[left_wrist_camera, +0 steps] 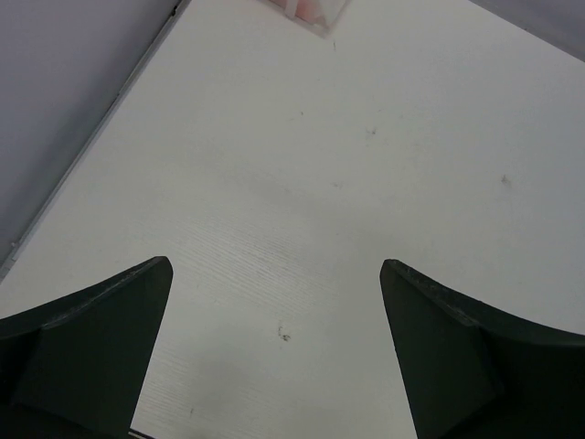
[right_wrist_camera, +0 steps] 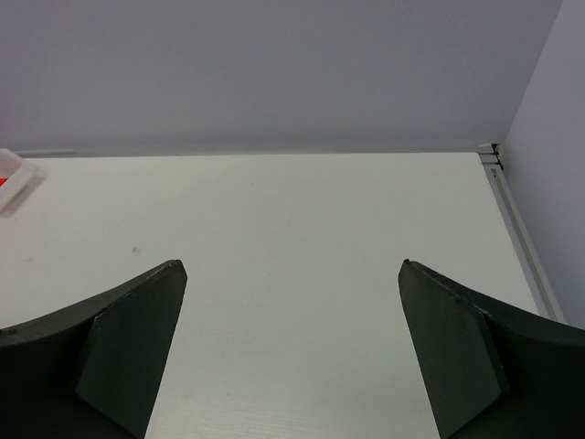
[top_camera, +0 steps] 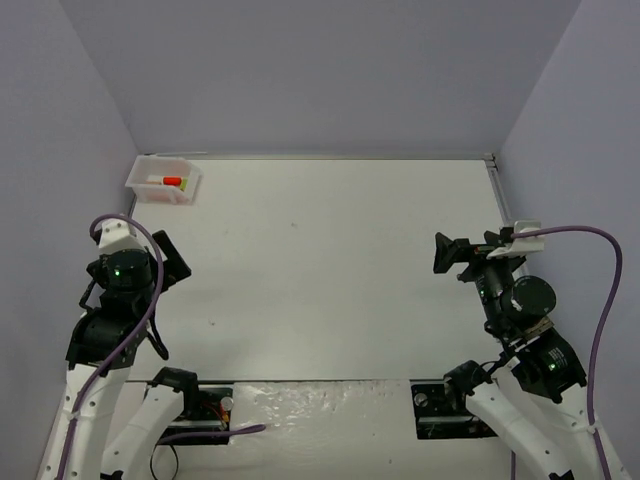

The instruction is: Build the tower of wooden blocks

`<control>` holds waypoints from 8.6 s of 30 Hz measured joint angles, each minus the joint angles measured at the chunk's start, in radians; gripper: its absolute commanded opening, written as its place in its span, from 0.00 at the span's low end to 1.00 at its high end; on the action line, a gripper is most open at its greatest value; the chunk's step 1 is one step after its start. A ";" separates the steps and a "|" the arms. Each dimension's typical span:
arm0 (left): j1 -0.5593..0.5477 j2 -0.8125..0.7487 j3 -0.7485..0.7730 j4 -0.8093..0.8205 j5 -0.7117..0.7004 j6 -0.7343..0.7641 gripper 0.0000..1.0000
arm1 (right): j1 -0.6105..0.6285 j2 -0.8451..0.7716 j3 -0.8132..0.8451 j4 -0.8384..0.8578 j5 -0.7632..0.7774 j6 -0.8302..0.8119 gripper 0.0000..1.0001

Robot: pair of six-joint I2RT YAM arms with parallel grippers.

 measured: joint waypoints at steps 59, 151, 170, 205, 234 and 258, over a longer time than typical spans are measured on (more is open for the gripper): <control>0.443 1.733 1.163 0.130 0.159 -0.523 0.55 | 0.072 0.443 0.026 -0.004 -0.059 0.009 1.00; -0.716 1.487 0.463 -0.383 -0.975 0.054 0.00 | 0.072 0.194 -0.066 -0.075 -0.264 0.060 1.00; -0.670 1.549 0.450 -0.507 -1.017 -0.150 0.00 | 0.072 0.202 -0.066 -0.086 -0.265 0.061 1.00; -0.690 1.532 0.522 -0.532 -0.999 -0.198 0.00 | 0.072 0.284 -0.067 -0.092 -0.238 0.090 1.00; -0.664 1.571 0.514 -0.552 -1.074 -0.340 0.00 | 0.072 0.253 -0.067 -0.098 -0.219 0.109 1.00; -0.652 1.571 0.490 -0.553 -1.075 -0.329 0.00 | 0.072 0.233 -0.067 -0.100 -0.221 0.110 1.00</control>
